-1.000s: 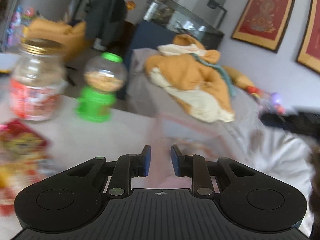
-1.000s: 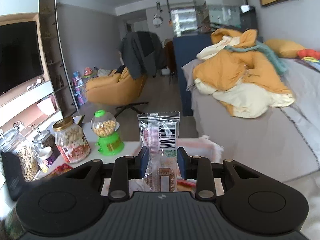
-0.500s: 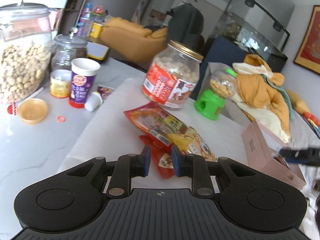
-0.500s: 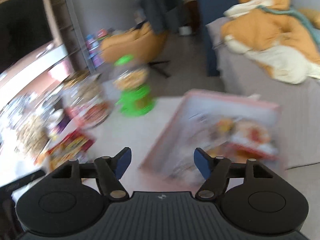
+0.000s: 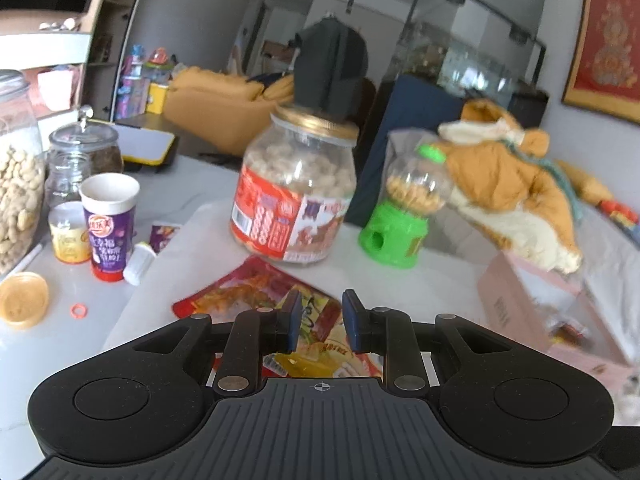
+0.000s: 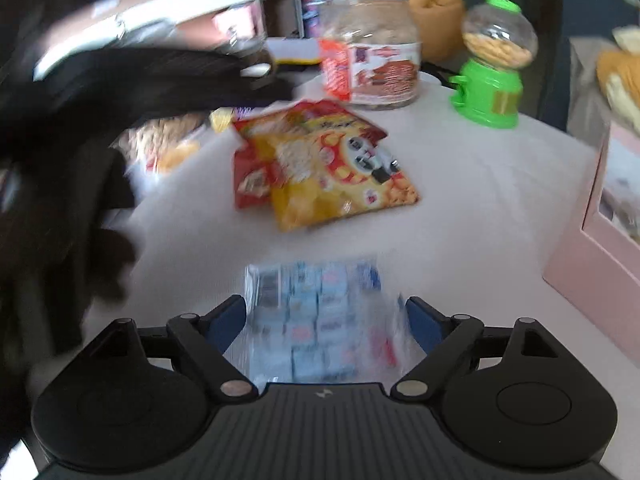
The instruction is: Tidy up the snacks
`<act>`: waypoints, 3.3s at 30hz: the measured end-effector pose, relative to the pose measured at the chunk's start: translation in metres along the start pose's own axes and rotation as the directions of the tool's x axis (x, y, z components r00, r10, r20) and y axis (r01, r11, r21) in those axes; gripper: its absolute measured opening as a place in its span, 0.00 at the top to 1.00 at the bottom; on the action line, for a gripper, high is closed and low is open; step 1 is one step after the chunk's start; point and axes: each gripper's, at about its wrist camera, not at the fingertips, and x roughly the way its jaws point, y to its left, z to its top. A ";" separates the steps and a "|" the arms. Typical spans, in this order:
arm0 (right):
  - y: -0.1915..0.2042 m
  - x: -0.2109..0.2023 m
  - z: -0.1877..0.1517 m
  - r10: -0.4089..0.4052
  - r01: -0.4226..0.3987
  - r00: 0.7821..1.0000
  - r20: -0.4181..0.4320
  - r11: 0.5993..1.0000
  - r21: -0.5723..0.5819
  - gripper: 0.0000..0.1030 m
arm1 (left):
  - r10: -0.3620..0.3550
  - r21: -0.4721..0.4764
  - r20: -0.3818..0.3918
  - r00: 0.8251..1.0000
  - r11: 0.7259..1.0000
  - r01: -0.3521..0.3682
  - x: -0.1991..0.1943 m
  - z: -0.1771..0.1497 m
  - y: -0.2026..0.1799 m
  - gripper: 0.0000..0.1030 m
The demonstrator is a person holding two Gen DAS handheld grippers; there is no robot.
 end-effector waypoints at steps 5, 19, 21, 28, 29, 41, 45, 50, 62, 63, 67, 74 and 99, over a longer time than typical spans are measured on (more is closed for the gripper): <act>-0.022 -0.019 -0.021 -0.054 0.054 0.999 0.007 0.998 0.015 0.14 | -0.033 0.094 -0.102 0.994 0.995 0.043 0.006 -0.021 -0.024 0.71; -0.088 -0.046 -0.065 -0.171 0.150 0.980 0.103 0.971 0.184 0.02 | -0.134 0.108 -0.211 0.968 0.981 0.159 -0.010 -0.045 -0.046 0.58; -0.087 -0.043 -0.062 -0.172 0.153 0.980 0.099 0.972 0.176 0.00 | -0.193 0.046 -0.218 0.957 0.977 0.208 -0.018 -0.047 -0.039 0.58; -0.084 -0.041 -0.062 -0.187 0.170 0.978 0.097 0.971 0.168 0.00 | 0.008 -0.196 -0.079 0.997 0.980 -0.023 -0.044 -0.042 0.023 0.59; -0.084 -0.041 -0.062 -0.188 0.171 0.977 0.097 0.971 0.167 0.00 | 0.027 -0.239 -0.078 0.997 0.970 -0.045 -0.043 -0.040 0.033 0.59; -0.083 -0.040 -0.062 -0.196 0.178 0.976 0.097 0.969 0.169 0.00 | 0.047 -0.073 -0.101 0.994 0.996 -0.055 0.003 -0.025 0.024 0.56; -0.083 -0.040 -0.062 -0.196 0.178 0.976 0.097 0.969 0.169 0.00 | -0.071 0.008 -0.148 0.986 0.997 0.073 -0.003 -0.038 0.003 0.56; -0.083 -0.040 -0.062 -0.196 0.178 0.976 0.097 0.970 0.169 0.00 | -0.138 0.093 -0.204 0.969 0.983 0.160 -0.018 -0.056 -0.020 0.60; -0.084 -0.041 -0.048 -0.136 0.138 0.990 -0.027 0.983 0.120 0.00 | -0.059 0.236 -0.197 0.979 0.966 0.106 -0.030 -0.074 -0.051 0.64; -0.084 -0.042 -0.045 -0.132 0.137 0.990 -0.046 0.982 0.127 0.00 | -0.058 0.246 -0.187 0.981 0.964 0.104 -0.031 -0.076 -0.051 0.64; -0.083 -0.054 -0.026 -0.146 0.142 0.989 0.007 0.967 0.213 0.01 | -0.054 0.259 -0.166 0.985 0.961 0.097 -0.034 -0.079 -0.052 0.64; -0.082 -0.013 0.040 -0.162 0.153 0.987 -0.008 0.913 0.379 0.04 | -0.074 0.226 -0.161 0.984 0.968 0.109 -0.036 -0.079 -0.047 0.64; -0.067 -0.060 -0.033 -0.261 0.261 0.965 -0.014 0.961 0.088 0.51 | -0.085 0.200 -0.161 0.983 0.973 0.117 -0.037 -0.080 -0.043 0.64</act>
